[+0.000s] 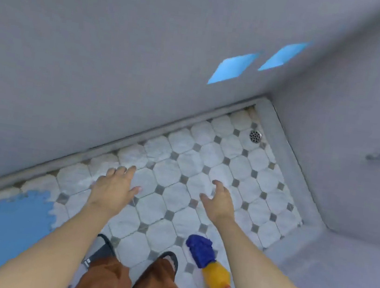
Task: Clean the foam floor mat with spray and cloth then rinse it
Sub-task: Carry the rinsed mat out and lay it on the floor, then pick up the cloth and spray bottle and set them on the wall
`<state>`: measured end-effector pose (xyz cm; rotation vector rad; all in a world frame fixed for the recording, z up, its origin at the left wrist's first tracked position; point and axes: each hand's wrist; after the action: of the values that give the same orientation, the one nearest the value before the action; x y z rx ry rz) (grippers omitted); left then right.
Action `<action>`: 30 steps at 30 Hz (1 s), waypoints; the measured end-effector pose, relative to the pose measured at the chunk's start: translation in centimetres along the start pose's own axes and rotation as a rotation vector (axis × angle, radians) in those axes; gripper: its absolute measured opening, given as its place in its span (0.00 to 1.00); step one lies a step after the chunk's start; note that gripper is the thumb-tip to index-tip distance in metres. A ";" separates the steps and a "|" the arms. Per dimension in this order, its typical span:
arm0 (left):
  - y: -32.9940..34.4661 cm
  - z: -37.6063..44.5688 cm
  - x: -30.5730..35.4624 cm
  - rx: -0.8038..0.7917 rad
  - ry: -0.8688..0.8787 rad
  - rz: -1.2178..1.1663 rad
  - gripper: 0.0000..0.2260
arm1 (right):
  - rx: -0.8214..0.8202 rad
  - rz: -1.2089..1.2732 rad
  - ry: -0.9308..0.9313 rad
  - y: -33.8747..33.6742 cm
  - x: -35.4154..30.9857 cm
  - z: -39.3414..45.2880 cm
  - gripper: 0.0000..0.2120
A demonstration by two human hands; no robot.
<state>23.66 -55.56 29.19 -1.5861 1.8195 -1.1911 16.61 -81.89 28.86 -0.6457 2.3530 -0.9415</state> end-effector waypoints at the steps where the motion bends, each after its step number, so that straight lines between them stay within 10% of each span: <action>1: 0.3 0.8 2.7 -0.002 0.063 0.021 0.27 | 0.031 0.089 0.077 -1.3 3.1 -0.1 0.27; 15: 14.8 3.0 34.4 -0.261 0.545 0.246 0.29 | 0.272 0.597 0.837 -0.8 38.0 -7.6 0.15; 22: 28.7 5.1 36.3 -0.411 0.614 0.353 0.27 | 0.409 0.898 1.250 11.3 40.8 -7.6 0.23; 30: 45.0 9.6 31.7 -0.486 0.625 0.380 0.25 | 0.725 1.188 1.054 22.5 41.3 -3.2 0.29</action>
<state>-1.75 -90.07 -6.64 -1.0426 2.8331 -1.1980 -21.58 -90.43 2.66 1.6831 2.1439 -1.4701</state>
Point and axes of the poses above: each hand's wrist, its own z-axis towards the middle knuckle, its own y-axis out of the palm, x = y × z, and after that the axes turned 5 degrees about x, right-handed
